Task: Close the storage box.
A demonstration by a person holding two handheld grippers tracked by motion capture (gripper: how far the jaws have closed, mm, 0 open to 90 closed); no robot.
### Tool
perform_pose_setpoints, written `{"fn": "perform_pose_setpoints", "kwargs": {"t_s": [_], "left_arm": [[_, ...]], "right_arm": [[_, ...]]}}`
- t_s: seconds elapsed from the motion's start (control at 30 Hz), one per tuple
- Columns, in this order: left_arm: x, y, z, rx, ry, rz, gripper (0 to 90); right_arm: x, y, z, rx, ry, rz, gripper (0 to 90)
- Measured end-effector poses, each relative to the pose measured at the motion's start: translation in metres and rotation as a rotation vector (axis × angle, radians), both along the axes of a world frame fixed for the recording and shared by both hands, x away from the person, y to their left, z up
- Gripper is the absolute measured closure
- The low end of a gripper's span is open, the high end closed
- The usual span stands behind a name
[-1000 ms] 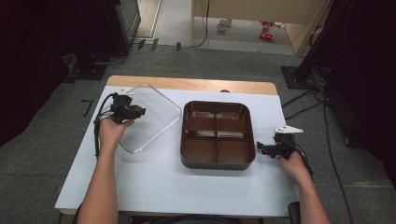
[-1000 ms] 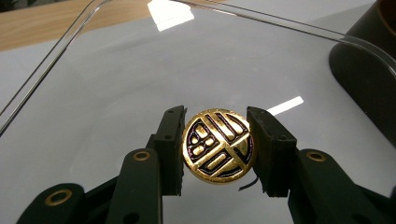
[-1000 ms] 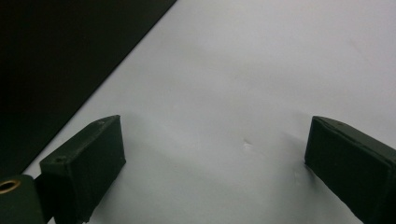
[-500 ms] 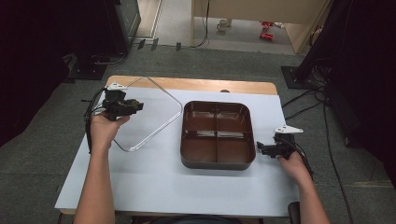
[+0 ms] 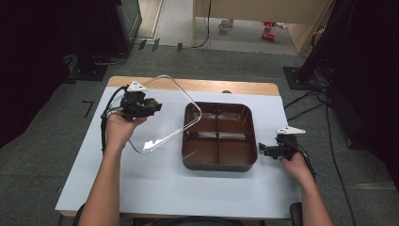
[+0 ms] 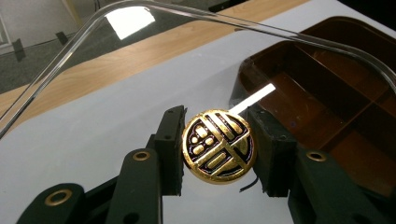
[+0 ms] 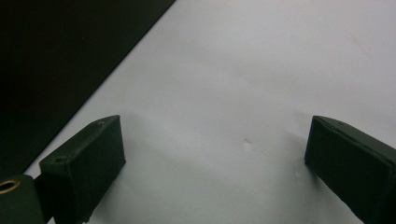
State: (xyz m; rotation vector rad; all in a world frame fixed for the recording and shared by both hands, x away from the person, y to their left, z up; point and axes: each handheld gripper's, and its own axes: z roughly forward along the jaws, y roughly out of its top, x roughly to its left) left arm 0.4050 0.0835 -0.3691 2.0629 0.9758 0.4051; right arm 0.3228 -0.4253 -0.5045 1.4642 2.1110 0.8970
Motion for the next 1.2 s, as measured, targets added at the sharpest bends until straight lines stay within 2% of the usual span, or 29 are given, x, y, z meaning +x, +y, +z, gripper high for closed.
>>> {"fn": "perform_pose_setpoints", "kwargs": {"t_s": [0.13,0.33,0.37,0.67,0.9,1.1,1.17,1.2], "left_arm": [[-0.002,-0.018,-0.002,-0.003,0.009,-0.047,59.6],[-0.005,-0.046,-0.005,0.02,0.006,-0.132,59.6],[-0.005,-0.046,-0.005,0.02,0.006,-0.132,59.6],[-0.005,-0.079,-0.015,0.014,0.017,-0.245,59.6],[-0.005,-0.1,-0.016,0.021,0.001,-0.299,59.6],[-0.006,-0.114,-0.017,0.021,0.008,-0.345,59.6],[-0.007,-0.119,-0.019,0.027,0.007,-0.362,59.6],[-0.006,-0.124,-0.019,0.05,0.009,-0.376,59.6]], "right_arm": [[0.0,0.0,0.0,0.002,0.003,-0.001,4.3],[0.0,0.0,0.0,0.003,0.002,-0.001,4.3],[0.0,0.0,0.0,0.003,0.002,-0.001,4.3],[0.0,0.0,0.0,0.004,0.003,-0.003,4.3],[0.0,0.0,0.0,0.003,0.002,-0.002,4.3],[0.0,0.0,0.0,0.004,0.003,-0.002,4.2],[0.0,0.0,0.0,0.004,0.002,-0.002,4.3],[0.0,0.0,0.0,0.004,0.002,-0.002,4.3]]}}
